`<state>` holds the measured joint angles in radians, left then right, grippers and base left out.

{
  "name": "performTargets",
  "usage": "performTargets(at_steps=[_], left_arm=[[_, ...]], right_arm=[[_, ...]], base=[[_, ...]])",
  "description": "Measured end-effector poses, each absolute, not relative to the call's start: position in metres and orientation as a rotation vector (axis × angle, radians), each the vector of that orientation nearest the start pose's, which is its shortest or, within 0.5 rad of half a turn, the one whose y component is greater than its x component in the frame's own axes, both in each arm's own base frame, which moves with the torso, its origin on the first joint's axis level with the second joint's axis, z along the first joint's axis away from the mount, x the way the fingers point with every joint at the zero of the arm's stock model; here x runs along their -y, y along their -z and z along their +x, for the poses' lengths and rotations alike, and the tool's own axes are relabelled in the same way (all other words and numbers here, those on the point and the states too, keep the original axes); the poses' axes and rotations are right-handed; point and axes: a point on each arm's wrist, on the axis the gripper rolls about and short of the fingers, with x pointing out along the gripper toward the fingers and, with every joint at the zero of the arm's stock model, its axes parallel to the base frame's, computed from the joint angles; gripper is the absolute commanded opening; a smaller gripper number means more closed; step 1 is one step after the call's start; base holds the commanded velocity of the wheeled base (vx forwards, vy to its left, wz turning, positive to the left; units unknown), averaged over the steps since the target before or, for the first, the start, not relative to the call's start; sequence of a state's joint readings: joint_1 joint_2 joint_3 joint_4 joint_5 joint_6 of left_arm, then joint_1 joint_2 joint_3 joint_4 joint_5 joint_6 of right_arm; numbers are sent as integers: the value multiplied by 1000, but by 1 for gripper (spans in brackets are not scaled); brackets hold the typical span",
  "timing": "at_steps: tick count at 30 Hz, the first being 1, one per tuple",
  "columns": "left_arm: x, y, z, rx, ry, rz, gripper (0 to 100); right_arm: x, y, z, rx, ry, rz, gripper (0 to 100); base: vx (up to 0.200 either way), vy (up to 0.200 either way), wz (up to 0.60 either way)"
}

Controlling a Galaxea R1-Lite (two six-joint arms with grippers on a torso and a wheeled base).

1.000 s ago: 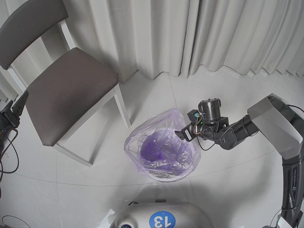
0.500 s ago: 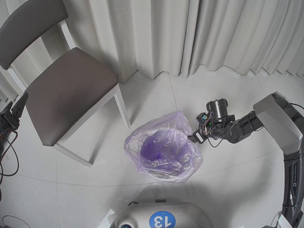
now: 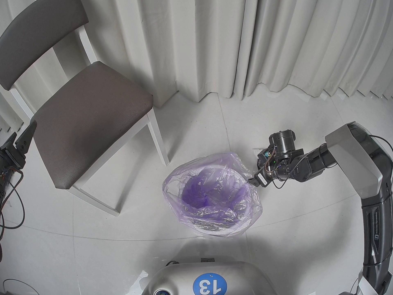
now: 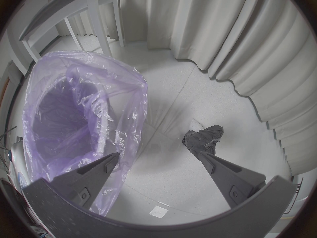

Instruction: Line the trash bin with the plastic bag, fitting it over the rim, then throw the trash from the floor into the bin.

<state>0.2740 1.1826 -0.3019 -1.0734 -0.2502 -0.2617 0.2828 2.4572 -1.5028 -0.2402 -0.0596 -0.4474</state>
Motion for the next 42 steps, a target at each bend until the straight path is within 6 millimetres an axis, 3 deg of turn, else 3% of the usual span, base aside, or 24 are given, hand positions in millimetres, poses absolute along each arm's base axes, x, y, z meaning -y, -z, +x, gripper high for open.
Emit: performTargets(at_steps=[12, 17, 24, 33, 42], left_arm=[[-36, -207, 151, 175, 3, -216, 100], [-36, -207, 152, 172, 8, -216, 100], [-36, -208, 152, 174, 11, -214, 100], [-33, -208, 157, 164, 57, -185, 100], [0, -215, 178, 139, 281, -178, 100]], right_arm=[[-127, 7, 472, -699, -358, -537, 100], [-124, 11, 472, -710, -351, -541, 100], [-122, -22, 453, -630, -335, -541, 100], [-134, -78, 413, -351, -329, -508, 100], [-133, -101, 378, -205, -327, -365, 100]], base=[[0, 0, 0], [0, 0, 0], [0, 0, 0], [0, 0, 0], [0, 0, 0]])
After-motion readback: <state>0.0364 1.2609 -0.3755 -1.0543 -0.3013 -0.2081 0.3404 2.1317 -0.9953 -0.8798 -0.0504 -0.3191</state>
